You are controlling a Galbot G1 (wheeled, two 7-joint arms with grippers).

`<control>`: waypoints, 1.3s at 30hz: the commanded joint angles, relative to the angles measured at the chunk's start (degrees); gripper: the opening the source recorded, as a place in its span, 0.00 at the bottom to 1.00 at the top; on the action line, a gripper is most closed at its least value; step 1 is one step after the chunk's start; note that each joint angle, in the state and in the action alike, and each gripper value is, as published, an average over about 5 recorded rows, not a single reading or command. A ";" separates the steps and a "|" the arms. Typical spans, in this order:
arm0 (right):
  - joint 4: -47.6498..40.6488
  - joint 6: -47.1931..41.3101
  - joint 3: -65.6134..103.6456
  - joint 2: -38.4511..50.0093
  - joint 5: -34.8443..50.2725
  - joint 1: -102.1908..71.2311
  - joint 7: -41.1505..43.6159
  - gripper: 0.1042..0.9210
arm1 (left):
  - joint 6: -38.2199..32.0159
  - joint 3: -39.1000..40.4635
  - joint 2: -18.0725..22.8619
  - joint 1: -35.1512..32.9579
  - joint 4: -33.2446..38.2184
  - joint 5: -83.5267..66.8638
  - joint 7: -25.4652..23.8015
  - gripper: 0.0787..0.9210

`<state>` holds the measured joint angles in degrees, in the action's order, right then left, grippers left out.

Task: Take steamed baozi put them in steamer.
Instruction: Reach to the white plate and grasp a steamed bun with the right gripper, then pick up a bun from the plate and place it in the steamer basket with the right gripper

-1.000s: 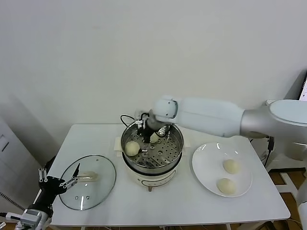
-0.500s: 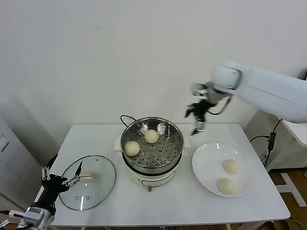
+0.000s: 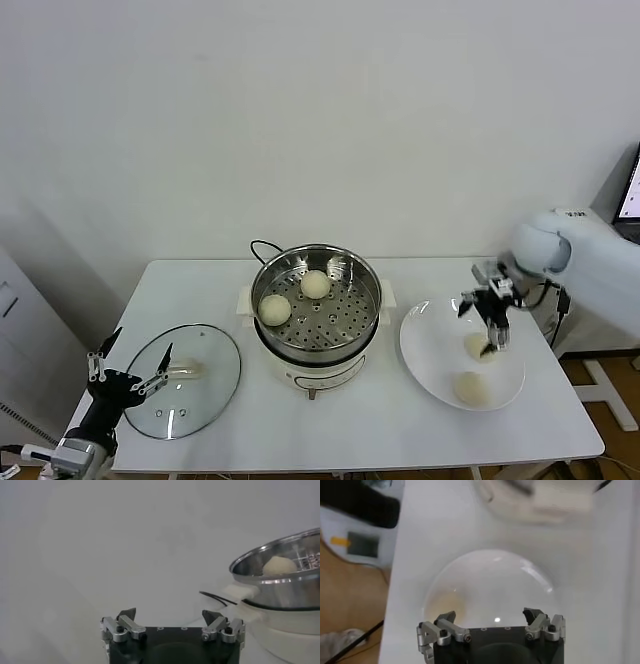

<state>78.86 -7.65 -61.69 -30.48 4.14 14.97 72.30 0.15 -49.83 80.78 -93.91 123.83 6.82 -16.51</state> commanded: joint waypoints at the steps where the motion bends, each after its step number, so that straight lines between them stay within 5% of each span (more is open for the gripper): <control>1: -0.61 2.63 9.29 2.55 -6.93 -15.51 1.00 0.88 | -0.06 0.07 0.08 -0.32 0.06 0.43 0.12 0.88; 14: -4.69 3.12 9.84 -1.82 -6.57 -17.09 -2.81 0.87 | -0.62 -0.31 0.12 -0.98 -0.14 0.81 0.00 0.88; 32: -5.96 3.74 5.64 -2.97 -0.94 -7.18 -3.27 0.38 | -0.57 -0.20 0.02 -0.49 -0.30 0.76 -0.20 0.88; 39: -13.86 8.24 -7.44 -11.15 11.06 20.74 -0.45 0.34 | -0.40 -0.29 0.05 -0.01 -0.09 0.62 -0.17 0.88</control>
<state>71.39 -2.99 -58.14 -34.85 4.28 11.04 70.25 -0.29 -50.13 80.80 -93.96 123.69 7.47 -16.69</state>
